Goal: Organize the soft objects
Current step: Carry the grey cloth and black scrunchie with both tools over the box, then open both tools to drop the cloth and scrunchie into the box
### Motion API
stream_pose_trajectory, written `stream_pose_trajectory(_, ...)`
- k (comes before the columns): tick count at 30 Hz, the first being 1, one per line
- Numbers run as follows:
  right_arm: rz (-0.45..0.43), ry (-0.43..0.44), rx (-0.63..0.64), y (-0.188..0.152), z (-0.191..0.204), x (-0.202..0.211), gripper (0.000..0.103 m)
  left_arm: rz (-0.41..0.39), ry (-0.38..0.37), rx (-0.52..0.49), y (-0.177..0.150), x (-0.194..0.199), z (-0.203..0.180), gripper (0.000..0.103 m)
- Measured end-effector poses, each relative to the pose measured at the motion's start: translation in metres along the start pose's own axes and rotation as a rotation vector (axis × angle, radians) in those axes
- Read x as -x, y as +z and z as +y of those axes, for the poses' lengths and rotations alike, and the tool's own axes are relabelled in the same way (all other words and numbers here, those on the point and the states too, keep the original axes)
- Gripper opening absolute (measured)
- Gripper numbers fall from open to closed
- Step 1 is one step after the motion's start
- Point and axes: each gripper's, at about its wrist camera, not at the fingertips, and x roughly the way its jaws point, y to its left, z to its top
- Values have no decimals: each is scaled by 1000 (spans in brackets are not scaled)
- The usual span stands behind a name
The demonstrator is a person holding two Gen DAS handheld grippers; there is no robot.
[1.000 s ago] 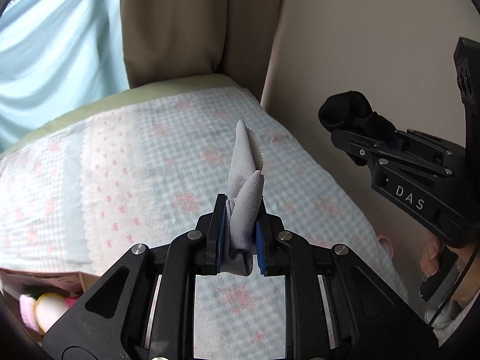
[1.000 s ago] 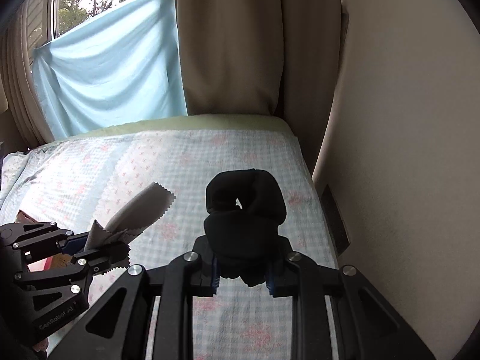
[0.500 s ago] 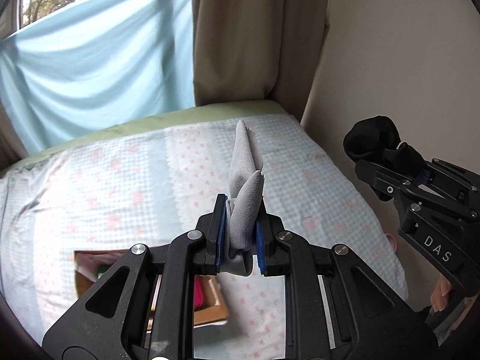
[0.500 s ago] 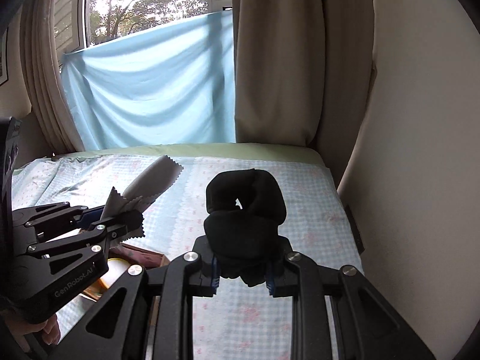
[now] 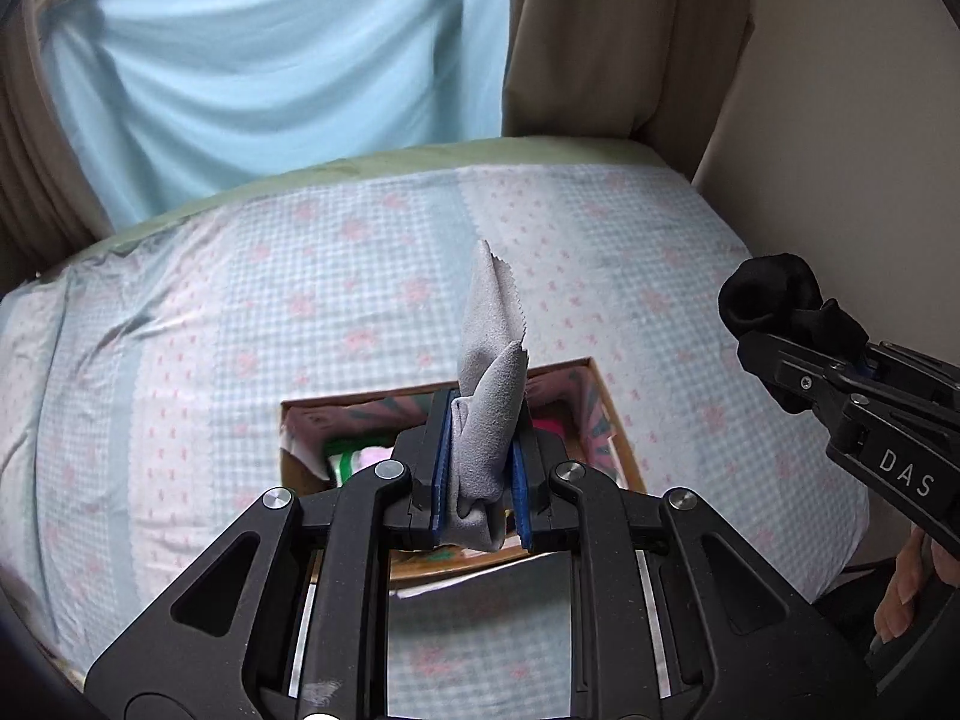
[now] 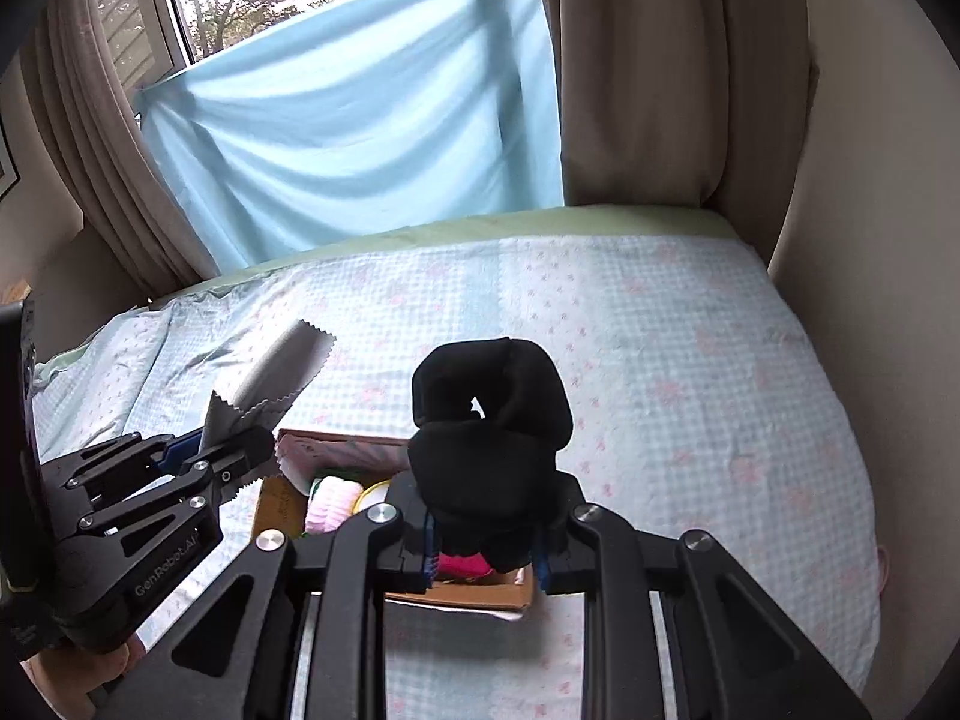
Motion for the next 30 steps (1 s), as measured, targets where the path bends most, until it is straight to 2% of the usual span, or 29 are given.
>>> stream_pose_trajectory(6,116,24,-40,-16,31,-53,21,96,-12,8,-18,-34,38,14)
stream_pose_trajectory(9,189,47,-62,-24,42,-81,21,174,-23,6,-23,-62,48,14)
stream_pose_trajectory(18,428,103,-156,-39,50,-167,21,321,-47,57,-31,-124,79,14)
stream_pose_trajectory(28,572,132,-176,-37,45,-227,21,438,-55,77,-26,-173,89,14)
stream_pose_trajectory(29,580,127,-179,-35,44,-231,21,446,-50,77,-27,-175,89,16)
stream_pose_trajectory(30,589,126,-181,-34,43,-236,21,457,-45,74,-29,-178,88,23)
